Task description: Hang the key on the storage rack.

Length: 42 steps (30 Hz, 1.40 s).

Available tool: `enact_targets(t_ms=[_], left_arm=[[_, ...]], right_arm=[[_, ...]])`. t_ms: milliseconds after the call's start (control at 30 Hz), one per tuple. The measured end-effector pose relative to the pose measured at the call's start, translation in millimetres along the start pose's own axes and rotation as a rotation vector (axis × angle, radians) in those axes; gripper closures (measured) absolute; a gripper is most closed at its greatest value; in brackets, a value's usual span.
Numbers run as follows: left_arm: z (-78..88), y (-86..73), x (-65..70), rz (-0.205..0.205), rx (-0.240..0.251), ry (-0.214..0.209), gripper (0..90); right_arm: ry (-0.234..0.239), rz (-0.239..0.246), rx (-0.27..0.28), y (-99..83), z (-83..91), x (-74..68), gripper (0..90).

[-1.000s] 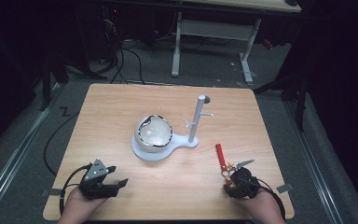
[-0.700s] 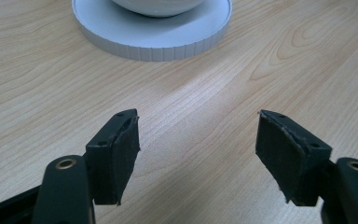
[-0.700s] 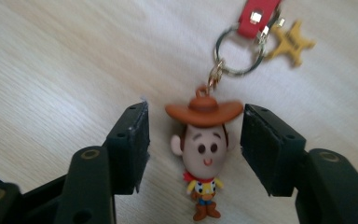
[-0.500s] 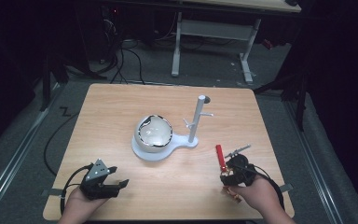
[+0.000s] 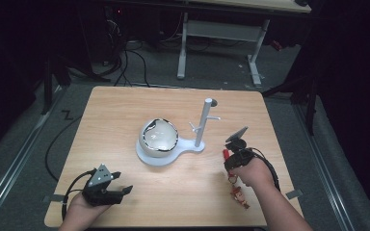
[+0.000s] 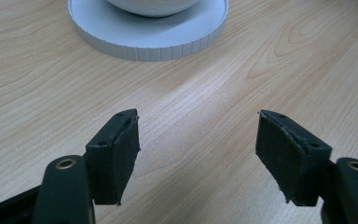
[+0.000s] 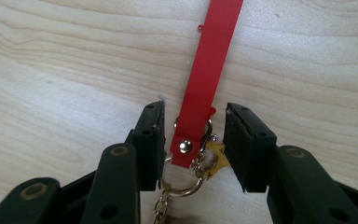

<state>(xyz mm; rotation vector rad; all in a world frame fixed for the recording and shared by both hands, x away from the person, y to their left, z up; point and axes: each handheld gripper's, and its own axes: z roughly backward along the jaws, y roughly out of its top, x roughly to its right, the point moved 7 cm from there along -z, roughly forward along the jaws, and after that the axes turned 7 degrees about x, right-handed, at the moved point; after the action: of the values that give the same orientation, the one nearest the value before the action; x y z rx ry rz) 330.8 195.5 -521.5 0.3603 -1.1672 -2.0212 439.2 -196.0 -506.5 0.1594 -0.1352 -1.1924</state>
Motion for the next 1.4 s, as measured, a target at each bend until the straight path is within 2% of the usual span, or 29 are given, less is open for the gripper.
enact_targets(t_ms=[133,200,267,300,367,533,667,767,1100,1200,1267,1300,1333,1367,1400], left_arm=[[-0.2,-0.1,0.1,-0.002,-0.001,-0.001,30.6],[-0.3,0.0,0.1,-0.004,-0.002,-0.002,30.6],[-0.5,0.0,0.2,-0.005,-0.002,-0.001,30.6],[-0.6,-0.1,0.3,-0.005,-0.002,-0.001,30.6],[-0.6,-0.2,0.4,-0.007,-0.005,-0.002,30.6],[-0.5,0.0,0.3,-0.005,-0.002,0.000,30.6],[-0.6,-0.3,-0.1,-0.002,0.000,0.000,30.6],[-0.9,-0.1,-0.2,-0.004,-0.002,0.000,30.6],[-1.7,-0.2,0.9,-0.009,-0.008,-0.001,30.6],[-1.9,-0.4,0.5,-0.007,-0.007,-0.001,30.7],[-1.7,-0.3,0.6,-0.007,-0.007,-0.001,30.6],[-1.6,-0.3,0.6,-0.007,-0.007,-0.001,30.6],[-1.6,-0.3,0.5,-0.007,-0.007,-0.001,30.6],[-1.6,-0.3,0.4,-0.007,-0.007,0.000,30.6],[-1.6,-0.3,0.1,-0.009,-0.007,-0.001,30.6]], right_arm=[[0.001,0.000,-0.033,1.6,-5.0,-0.6,62.1],[0.005,-0.032,-0.050,3.3,-7.8,0.2,63.6],[0.000,-0.028,-0.064,3.9,-11.1,1.6,64.4],[0.007,-0.039,-0.089,3.8,-15.4,2.0,66.4],[-0.002,-0.024,-0.100,5.4,-17.7,1.7,66.7],[-0.010,-0.019,-0.117,7.0,-18.0,0.6,67.8],[-0.003,-0.019,-0.096,8.8,-10.7,1.5,75.7],[-0.017,-0.005,-0.090,6.7,-4.6,3.6,76.2],[-0.015,0.015,-0.063,2.6,11.4,7.8,76.7],[-0.019,0.007,-0.053,3.5,17.1,9.8,76.8],[-0.025,0.004,-0.041,5.1,23.3,11.5,76.7],[-0.025,0.003,-0.022,7.2,32.2,13.3,76.8],[-0.025,0.003,-0.022,7.2,32.2,13.3,76.8],[-0.027,0.004,-0.005,8.6,40.5,14.3,76.8],[-0.027,0.004,-0.005,8.6,40.5,14.3,76.8]])
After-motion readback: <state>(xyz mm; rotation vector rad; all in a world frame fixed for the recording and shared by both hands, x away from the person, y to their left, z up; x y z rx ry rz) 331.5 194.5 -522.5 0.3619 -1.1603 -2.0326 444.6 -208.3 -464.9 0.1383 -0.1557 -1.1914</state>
